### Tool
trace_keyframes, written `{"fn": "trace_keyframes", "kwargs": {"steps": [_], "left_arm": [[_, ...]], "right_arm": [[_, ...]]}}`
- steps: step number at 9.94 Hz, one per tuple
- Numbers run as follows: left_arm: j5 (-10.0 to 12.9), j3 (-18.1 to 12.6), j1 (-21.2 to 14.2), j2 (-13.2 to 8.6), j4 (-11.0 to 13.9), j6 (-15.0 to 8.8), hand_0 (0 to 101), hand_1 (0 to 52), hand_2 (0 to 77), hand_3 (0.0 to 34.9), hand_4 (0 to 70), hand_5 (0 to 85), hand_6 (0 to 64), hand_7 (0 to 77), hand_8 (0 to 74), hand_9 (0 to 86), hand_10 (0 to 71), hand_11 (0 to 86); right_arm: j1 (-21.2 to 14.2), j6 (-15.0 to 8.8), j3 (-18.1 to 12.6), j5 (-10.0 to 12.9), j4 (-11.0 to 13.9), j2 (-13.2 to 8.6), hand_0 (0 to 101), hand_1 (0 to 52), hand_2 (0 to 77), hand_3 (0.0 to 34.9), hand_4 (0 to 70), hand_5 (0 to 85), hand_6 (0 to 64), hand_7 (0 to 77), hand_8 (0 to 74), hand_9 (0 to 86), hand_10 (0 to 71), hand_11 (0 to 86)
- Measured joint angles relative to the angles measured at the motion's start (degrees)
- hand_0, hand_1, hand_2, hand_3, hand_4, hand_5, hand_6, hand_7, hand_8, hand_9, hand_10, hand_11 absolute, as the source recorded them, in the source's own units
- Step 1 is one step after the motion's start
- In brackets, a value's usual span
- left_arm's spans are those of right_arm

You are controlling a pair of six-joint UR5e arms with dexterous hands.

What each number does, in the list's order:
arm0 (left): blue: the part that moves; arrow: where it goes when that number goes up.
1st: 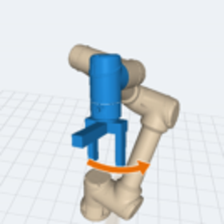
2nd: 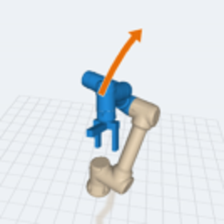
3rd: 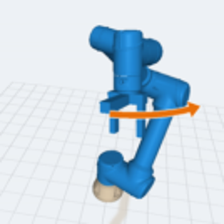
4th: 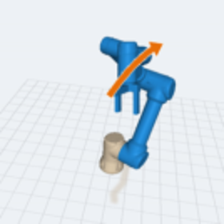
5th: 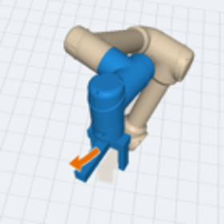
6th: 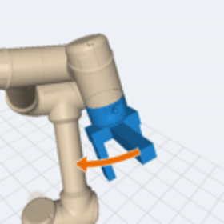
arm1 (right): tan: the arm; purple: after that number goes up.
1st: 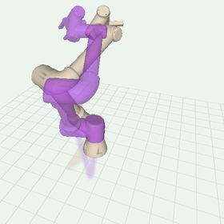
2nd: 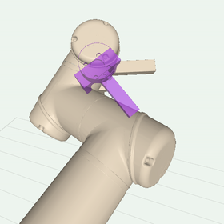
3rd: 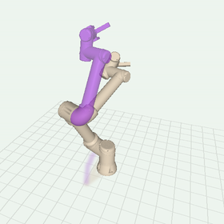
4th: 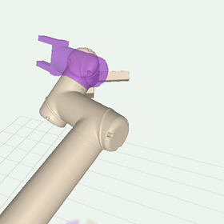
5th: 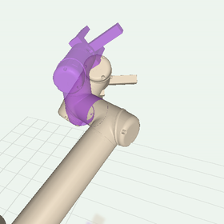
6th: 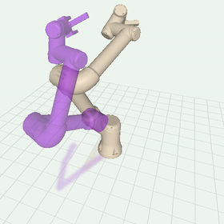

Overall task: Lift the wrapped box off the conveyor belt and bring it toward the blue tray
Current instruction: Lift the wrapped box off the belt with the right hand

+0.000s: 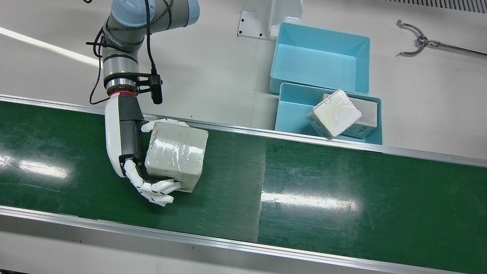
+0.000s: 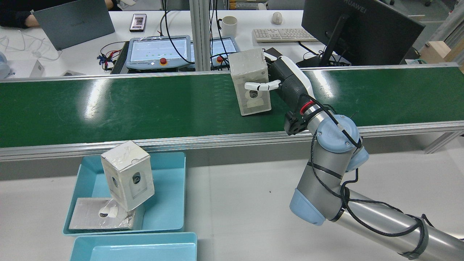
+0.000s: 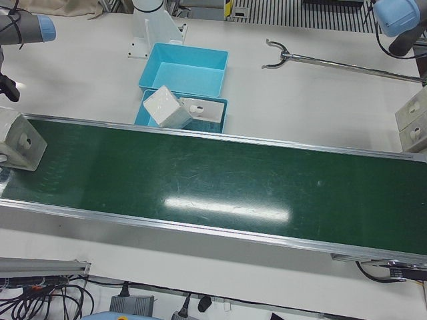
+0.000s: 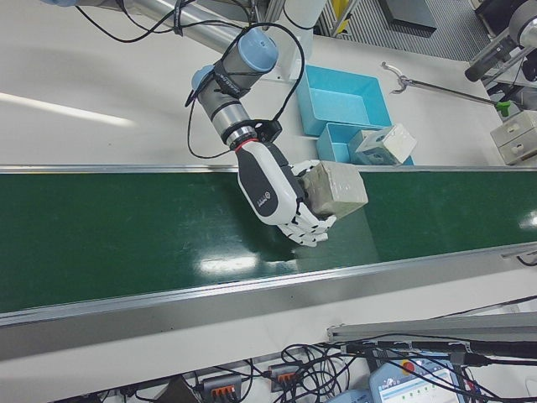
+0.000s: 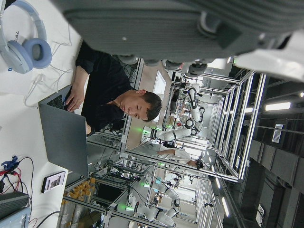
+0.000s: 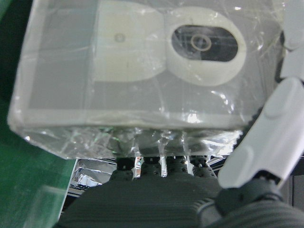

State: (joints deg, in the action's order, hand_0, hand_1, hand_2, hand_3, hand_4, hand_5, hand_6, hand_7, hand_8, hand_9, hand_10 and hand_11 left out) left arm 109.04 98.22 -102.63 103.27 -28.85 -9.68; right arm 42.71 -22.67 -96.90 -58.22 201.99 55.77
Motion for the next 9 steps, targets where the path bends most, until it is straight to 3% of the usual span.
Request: {"fn": "trace_keyframes", "kwargs": {"steps": [1, 2, 3, 4, 5, 6, 7, 9], "left_arm": [[0.0, 0.0, 0.0, 0.0, 0.0, 0.0, 0, 0.0, 0.5, 0.0, 0.0, 1.1, 0.0, 0.0, 0.0, 0.0, 0.5, 0.0], [0.0, 0.0, 0.0, 0.0, 0.0, 0.0, 0, 0.0, 0.5, 0.0, 0.0, 1.1, 0.0, 0.0, 0.0, 0.0, 0.5, 0.0], [0.0, 0.0, 0.0, 0.0, 0.0, 0.0, 0, 0.0, 1.1, 0.0, 0.0, 1.1, 0.0, 0.0, 0.0, 0.0, 0.5, 0.0], [0.0, 0.0, 0.0, 0.0, 0.0, 0.0, 0, 0.0, 1.1, 0.0, 0.0, 1.1, 0.0, 0.0, 0.0, 0.0, 0.0, 0.0], [0.0, 0.0, 0.0, 0.0, 0.0, 0.0, 0, 0.0, 1.1, 0.0, 0.0, 1.1, 0.0, 0.0, 0.0, 0.0, 0.0, 0.0], [0.0, 0.0, 0.0, 0.0, 0.0, 0.0, 0, 0.0, 0.5, 0.0, 0.0, 1.1, 0.0, 0.0, 0.0, 0.0, 0.0, 0.0], [0.0, 0.0, 0.0, 0.0, 0.0, 0.0, 0, 0.0, 0.5, 0.0, 0.0, 1.1, 0.0, 0.0, 0.0, 0.0, 0.0, 0.0], [0.0, 0.0, 0.0, 0.0, 0.0, 0.0, 0, 0.0, 0.5, 0.0, 0.0, 1.1, 0.0, 0.0, 0.0, 0.0, 0.5, 0.0]], "right_arm": [[0.0, 0.0, -0.2, 0.2, -0.2, 0.0, 40, 1.6, 23.5, 0.0, 14.7, 48.5, 25.1, 36.0, 24.5, 31.1, 19.1, 26.7], [0.1, 0.1, -0.6, 0.3, -0.2, 0.0, 40, 1.6, 23.5, 0.0, 14.7, 48.5, 25.1, 36.0, 24.5, 31.1, 19.1, 26.7], [0.2, 0.2, -1.3, 0.3, -0.2, 0.0, 38, 0.0, 17.5, 0.0, 21.3, 63.8, 34.9, 44.7, 41.5, 47.5, 32.2, 43.1], [0.4, 0.2, -2.4, 0.4, -0.2, 0.0, 39, 0.0, 24.0, 0.0, 21.8, 72.0, 38.7, 51.3, 49.1, 55.1, 36.0, 50.7], [0.5, 0.2, -3.5, 0.5, -0.2, 0.0, 39, 0.5, 22.9, 0.0, 17.5, 68.7, 52.9, 77.4, 60.5, 73.1, 33.8, 46.4], [0.6, 0.2, -4.7, 0.5, -0.2, 0.0, 39, 1.1, 24.0, 0.0, 17.5, 68.7, 52.9, 77.4, 60.5, 73.1, 33.8, 46.4], [0.6, 0.1, -6.1, 0.5, -0.2, -0.1, 39, 1.1, 24.0, 0.0, 20.2, 69.8, 58.4, 77.4, 60.0, 75.3, 32.7, 45.8], [0.1, -0.1, -9.4, 0.6, -0.2, -0.1, 39, 1.6, 22.9, 0.0, 20.2, 70.4, 61.1, 77.4, 58.4, 73.6, 30.5, 45.3]]}}
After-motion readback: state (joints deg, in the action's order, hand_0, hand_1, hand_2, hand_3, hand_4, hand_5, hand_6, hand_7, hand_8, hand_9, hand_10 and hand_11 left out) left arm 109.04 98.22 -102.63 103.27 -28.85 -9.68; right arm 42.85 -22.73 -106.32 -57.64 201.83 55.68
